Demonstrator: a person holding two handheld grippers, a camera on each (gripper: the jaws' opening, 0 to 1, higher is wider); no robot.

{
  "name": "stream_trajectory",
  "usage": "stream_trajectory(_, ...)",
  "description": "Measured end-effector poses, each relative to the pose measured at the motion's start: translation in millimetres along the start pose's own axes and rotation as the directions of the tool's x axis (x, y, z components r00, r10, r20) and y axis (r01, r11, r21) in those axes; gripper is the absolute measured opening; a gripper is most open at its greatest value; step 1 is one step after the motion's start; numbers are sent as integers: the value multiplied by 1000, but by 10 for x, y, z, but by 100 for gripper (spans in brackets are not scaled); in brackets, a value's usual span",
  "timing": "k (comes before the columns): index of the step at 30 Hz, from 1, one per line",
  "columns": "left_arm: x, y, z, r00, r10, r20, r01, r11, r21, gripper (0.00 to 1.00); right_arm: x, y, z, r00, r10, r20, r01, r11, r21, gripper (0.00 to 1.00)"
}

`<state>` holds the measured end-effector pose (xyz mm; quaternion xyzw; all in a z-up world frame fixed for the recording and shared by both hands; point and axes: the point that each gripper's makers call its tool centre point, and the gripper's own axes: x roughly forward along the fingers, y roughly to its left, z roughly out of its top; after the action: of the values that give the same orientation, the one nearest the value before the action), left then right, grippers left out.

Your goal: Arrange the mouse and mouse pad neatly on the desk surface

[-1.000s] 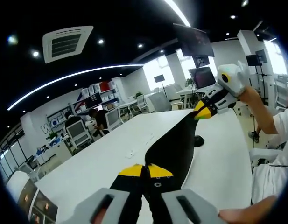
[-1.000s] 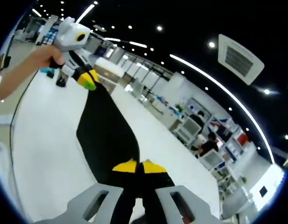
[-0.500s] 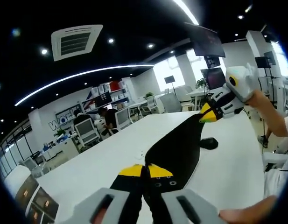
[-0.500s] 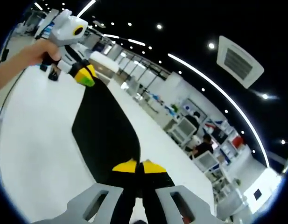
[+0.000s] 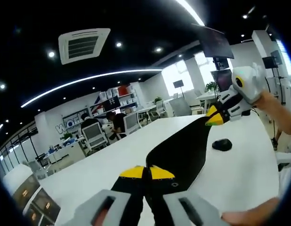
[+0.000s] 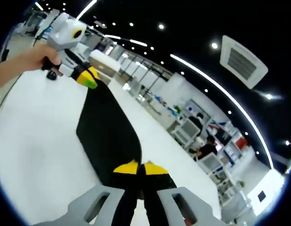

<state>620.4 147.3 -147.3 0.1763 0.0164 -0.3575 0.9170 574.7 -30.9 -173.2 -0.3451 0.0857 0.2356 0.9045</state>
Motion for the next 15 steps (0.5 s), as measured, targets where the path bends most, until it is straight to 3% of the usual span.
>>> stream_trajectory(6,-178,-159,-29,999,-38,18,37,999,22,3,-117,101,-11,1000,13,7,-13,1000,-21,2)
stream_trajectory(15,-423,-422,-72,997,-71,-14,72,991,111,3,-377,364,-107,997,73,-16,-74,997,-23,2)
